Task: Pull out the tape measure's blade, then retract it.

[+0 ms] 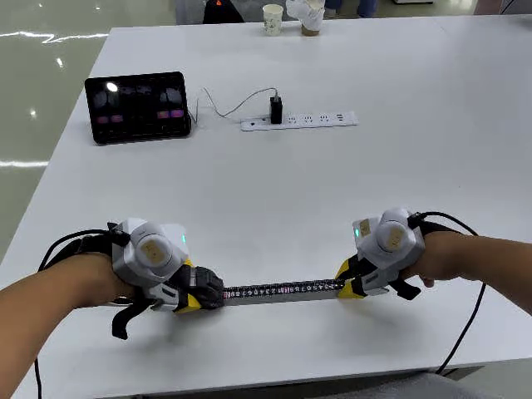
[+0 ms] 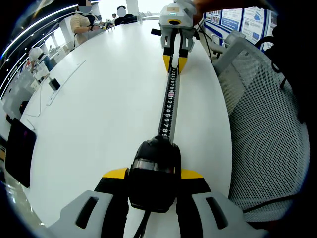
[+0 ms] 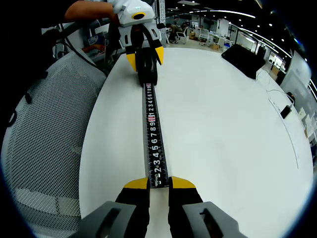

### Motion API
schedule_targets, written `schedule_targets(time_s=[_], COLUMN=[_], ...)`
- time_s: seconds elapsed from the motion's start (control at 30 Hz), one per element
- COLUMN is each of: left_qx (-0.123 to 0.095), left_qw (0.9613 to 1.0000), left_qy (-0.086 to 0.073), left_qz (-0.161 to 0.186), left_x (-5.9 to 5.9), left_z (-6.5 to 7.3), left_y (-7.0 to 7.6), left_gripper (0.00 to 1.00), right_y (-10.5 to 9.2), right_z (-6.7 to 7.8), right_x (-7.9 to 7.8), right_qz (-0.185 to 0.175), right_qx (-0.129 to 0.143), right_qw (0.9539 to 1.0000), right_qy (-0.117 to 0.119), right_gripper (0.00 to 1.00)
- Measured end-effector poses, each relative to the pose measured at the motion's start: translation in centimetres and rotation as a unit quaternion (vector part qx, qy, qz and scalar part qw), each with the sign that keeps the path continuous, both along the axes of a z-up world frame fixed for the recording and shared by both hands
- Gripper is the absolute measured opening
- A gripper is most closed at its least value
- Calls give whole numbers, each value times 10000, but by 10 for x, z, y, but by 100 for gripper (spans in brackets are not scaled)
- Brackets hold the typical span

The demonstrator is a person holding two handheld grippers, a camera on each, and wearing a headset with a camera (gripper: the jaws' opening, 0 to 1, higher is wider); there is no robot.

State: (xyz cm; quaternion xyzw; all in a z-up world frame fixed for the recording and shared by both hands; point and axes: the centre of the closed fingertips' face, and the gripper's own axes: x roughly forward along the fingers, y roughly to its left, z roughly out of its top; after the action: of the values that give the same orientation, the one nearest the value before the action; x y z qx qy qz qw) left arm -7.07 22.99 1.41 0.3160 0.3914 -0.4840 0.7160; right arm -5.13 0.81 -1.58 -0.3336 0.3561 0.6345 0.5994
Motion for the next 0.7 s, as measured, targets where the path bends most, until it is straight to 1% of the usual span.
schedule_targets(time_s=[0.4, 0.7], left_qx=[-7, -21], left_qw=[10000, 10000], left_qy=[-8, -7], left_qz=[7, 14], left_x=[0, 0], left_z=[0, 0], left_y=[0, 0], left_gripper=[31, 31], right_y=[-9, -16], right_z=[-1, 1], right_x=[1, 1], right_qz=[-92, -81], right_qx=[-18, -44], right_qw=[10000, 10000], right_qy=[16, -13], right_gripper=[10, 10])
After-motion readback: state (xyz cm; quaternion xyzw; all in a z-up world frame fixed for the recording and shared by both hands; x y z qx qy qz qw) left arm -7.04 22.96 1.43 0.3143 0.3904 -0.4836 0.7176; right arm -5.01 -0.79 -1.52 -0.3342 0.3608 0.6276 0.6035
